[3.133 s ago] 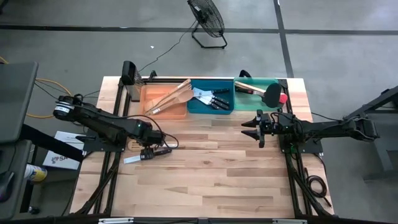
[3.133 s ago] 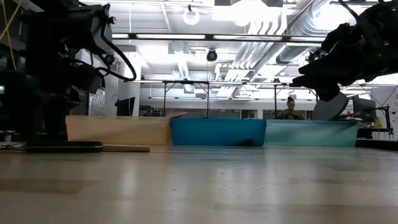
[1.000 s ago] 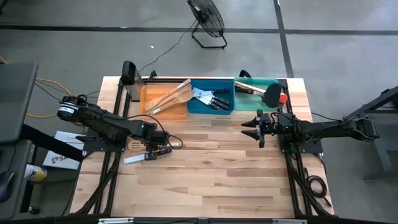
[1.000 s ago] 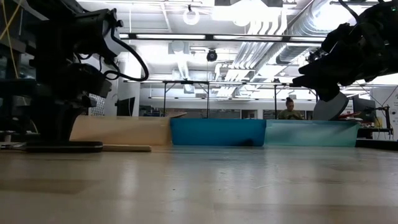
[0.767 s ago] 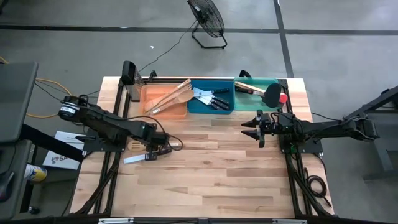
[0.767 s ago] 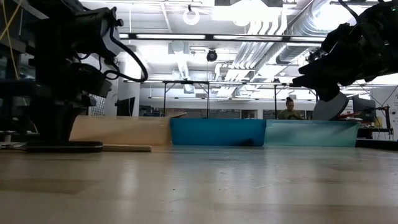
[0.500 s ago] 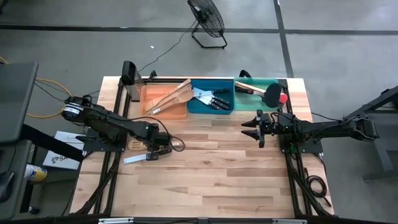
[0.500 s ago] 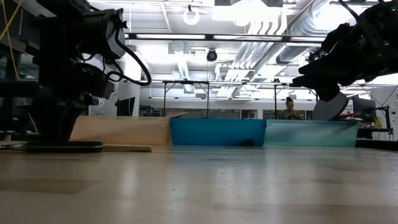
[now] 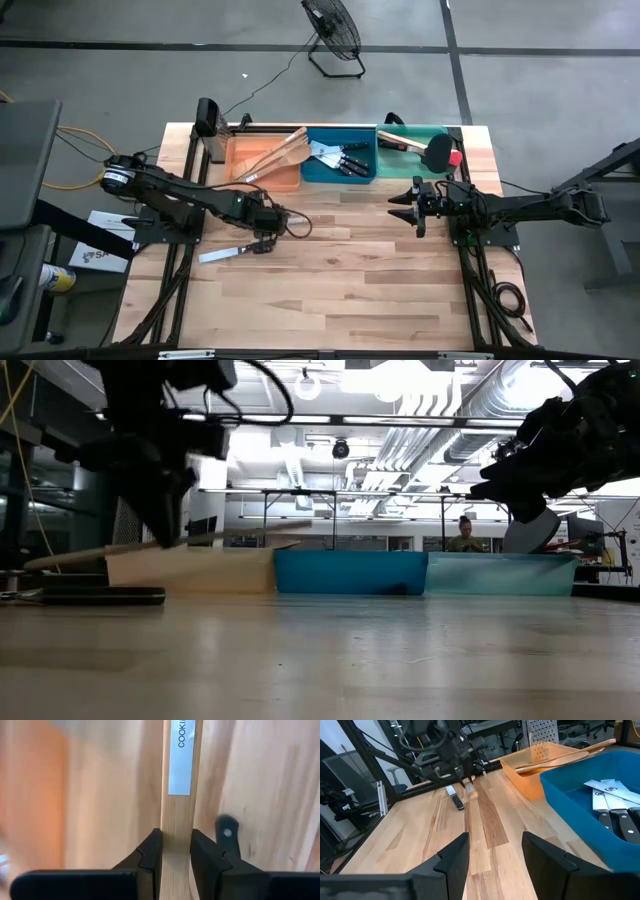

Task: Pick & Place Kitchen Items
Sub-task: Put the wooden serving spoon into the orange bin

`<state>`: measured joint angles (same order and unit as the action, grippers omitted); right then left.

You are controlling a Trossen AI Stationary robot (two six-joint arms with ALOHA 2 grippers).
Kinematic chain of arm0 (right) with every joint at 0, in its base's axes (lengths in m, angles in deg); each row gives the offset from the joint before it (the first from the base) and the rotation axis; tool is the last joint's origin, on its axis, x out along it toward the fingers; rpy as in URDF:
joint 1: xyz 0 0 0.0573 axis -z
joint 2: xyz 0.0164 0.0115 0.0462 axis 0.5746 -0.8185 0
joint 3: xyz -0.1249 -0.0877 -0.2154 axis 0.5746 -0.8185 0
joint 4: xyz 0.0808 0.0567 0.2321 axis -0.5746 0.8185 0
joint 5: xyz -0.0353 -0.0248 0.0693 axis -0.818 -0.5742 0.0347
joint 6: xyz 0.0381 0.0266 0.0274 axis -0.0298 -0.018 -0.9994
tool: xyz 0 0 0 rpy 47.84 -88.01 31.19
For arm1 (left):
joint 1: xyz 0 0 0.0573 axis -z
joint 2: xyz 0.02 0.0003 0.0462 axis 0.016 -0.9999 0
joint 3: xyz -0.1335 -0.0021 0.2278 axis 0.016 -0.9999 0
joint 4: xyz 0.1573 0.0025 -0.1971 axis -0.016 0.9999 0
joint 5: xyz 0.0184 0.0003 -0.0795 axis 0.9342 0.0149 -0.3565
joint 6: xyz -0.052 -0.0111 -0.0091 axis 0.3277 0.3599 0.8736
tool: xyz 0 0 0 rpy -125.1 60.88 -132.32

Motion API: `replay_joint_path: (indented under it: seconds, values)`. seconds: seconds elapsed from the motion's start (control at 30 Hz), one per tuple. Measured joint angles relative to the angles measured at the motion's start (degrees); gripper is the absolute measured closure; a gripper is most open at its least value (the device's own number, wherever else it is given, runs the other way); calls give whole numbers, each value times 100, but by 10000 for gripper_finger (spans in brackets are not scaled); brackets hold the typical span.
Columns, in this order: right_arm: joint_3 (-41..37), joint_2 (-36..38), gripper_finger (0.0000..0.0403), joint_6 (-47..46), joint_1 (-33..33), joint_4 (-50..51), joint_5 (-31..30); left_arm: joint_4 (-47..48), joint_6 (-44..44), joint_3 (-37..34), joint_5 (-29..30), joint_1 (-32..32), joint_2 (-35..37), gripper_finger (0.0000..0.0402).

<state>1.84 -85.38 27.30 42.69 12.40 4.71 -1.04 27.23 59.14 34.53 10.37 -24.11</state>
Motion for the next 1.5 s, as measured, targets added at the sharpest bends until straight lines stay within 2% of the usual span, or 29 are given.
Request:
replay_joint_path:
  seconds: [0.27, 0.43, 0.77, 1.5]
  values:
    - [0, 0, 229, 0, 0, 0, 0, 400, 1016, 623, 1377, 121, 7, 332]
    - [0, 0, 229, 0, 0, -2, 0, 449, 1358, 723, 1966, 147, 12, 332]
    - [0, 1, 229, 0, 0, 0, 2, 469, 1485, 1032, 2296, 144, 12, 332]
    - [0, -1, 229, 0, 0, -1, 4, 175, 681, 1288, 2666, -352, 122, 332]
